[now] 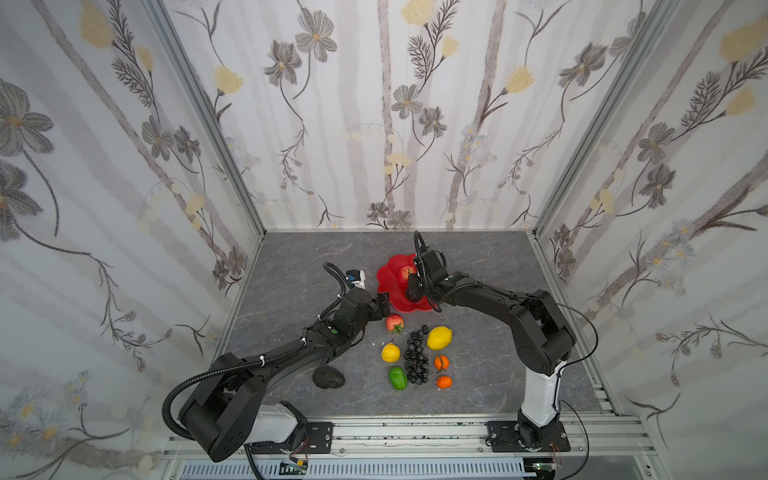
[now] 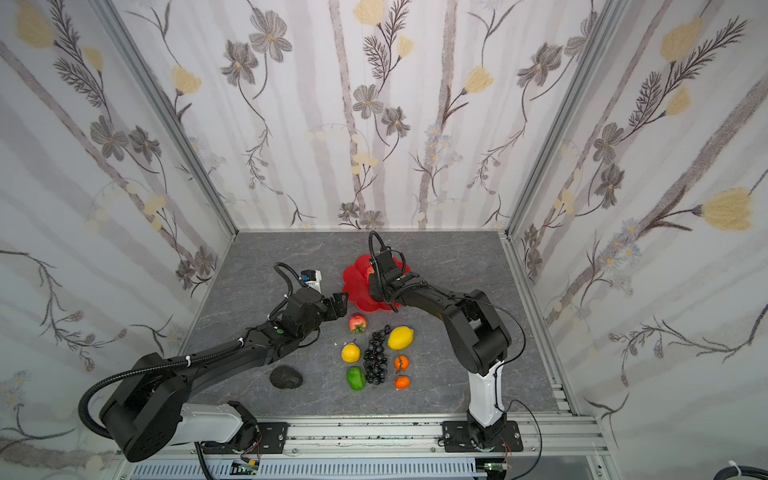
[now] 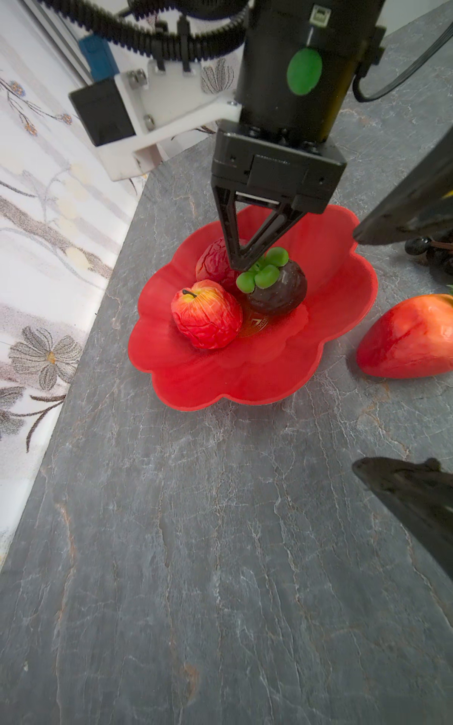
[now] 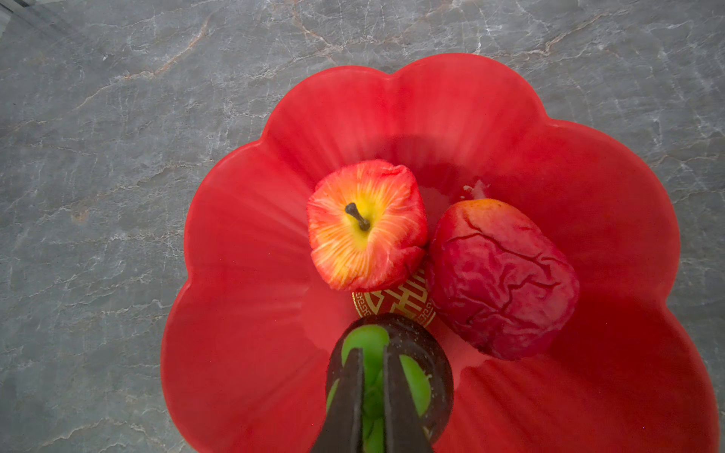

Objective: Place and organize the fake fruits in the fruit bowl
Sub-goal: 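Open the left gripper and draw back while the right gripper holds the mangosteen, then open the right gripper to release the mangosteen in the bowl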

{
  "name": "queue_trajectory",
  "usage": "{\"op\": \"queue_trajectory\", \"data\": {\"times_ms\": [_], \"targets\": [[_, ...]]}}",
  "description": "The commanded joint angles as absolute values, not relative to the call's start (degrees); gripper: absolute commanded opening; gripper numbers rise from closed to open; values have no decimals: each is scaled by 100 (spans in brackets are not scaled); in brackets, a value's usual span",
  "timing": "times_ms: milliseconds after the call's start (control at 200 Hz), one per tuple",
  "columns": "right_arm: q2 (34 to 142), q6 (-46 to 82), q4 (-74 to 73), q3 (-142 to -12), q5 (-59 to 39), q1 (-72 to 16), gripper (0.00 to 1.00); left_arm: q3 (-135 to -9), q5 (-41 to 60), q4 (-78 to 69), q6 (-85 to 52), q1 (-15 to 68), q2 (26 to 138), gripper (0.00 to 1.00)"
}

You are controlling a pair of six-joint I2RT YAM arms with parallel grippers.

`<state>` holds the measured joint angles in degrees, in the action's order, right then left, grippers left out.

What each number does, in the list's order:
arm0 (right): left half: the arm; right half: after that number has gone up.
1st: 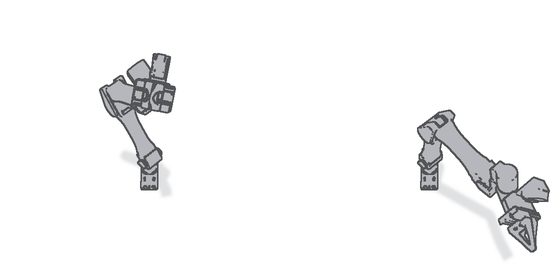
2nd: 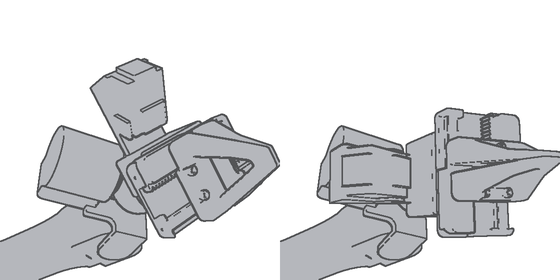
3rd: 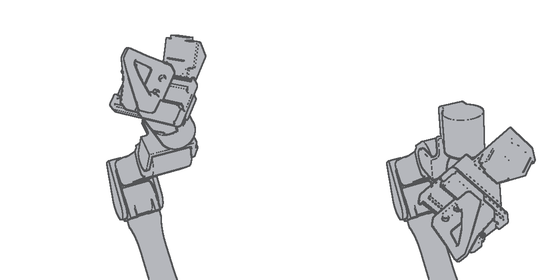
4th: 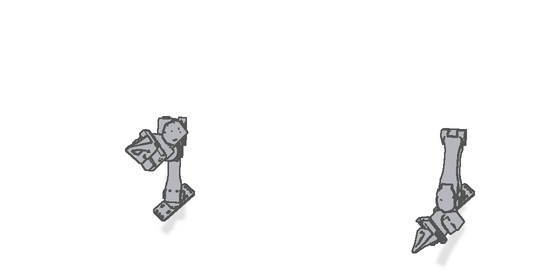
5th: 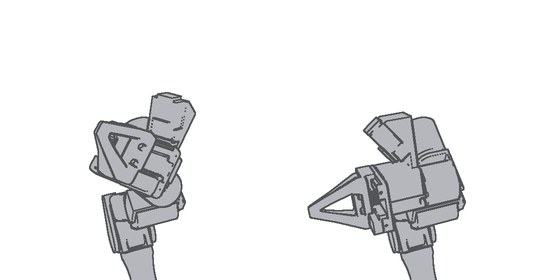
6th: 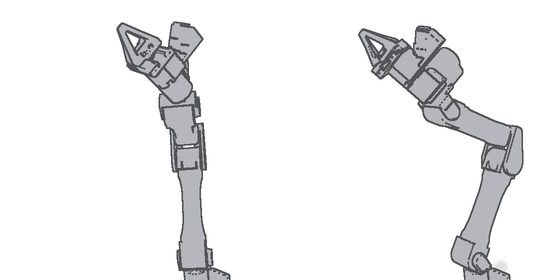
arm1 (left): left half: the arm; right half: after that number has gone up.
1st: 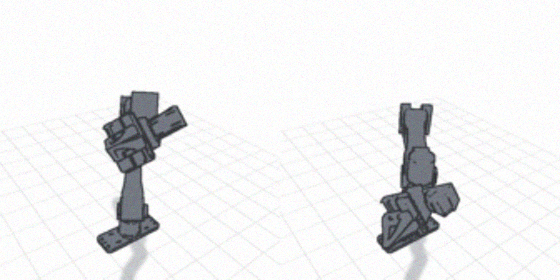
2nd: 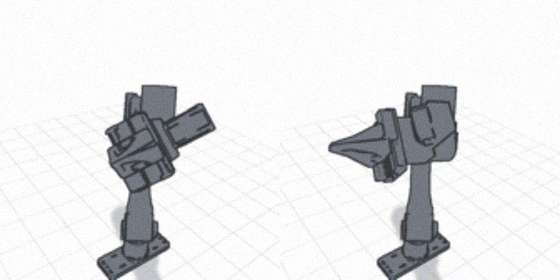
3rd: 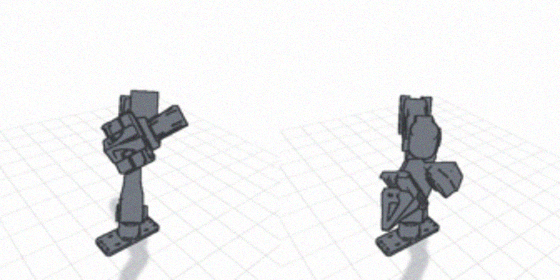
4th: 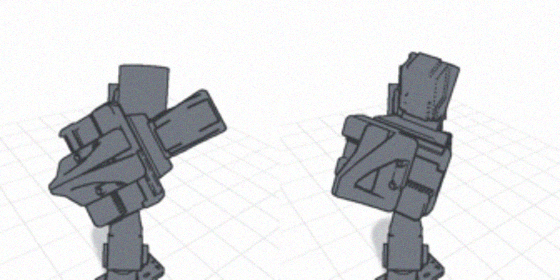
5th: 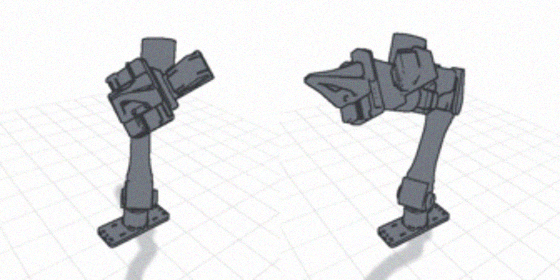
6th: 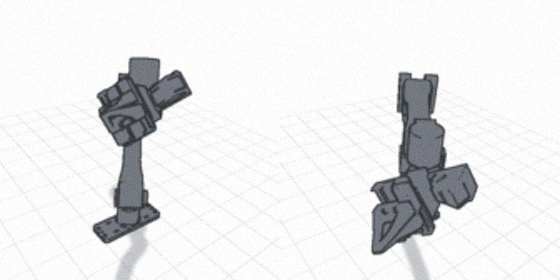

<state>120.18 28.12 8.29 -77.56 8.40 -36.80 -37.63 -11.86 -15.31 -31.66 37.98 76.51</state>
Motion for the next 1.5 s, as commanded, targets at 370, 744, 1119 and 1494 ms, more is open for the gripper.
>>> {"op": "queue_trajectory", "data": {"times_ms": [370,744,1119,1494], "targets": [[12190,2674,918,-7884,1059,-3753,10,-3613,-1421,-1694,-3058,3701,7378,87],[12133,2650,949,-7910,1020,-3753,18,-3538,-1445,-1642,-3024,3611,7238,88],[12076,2654,1008,-7945,1006,-3753,26,-3524,-1419,-1609,-3010,3540,7242,88],[11923,2571,1156,-8016,996,-3752,39,-3571,-1328,-1459,-3012,3471,7258,88]]}}
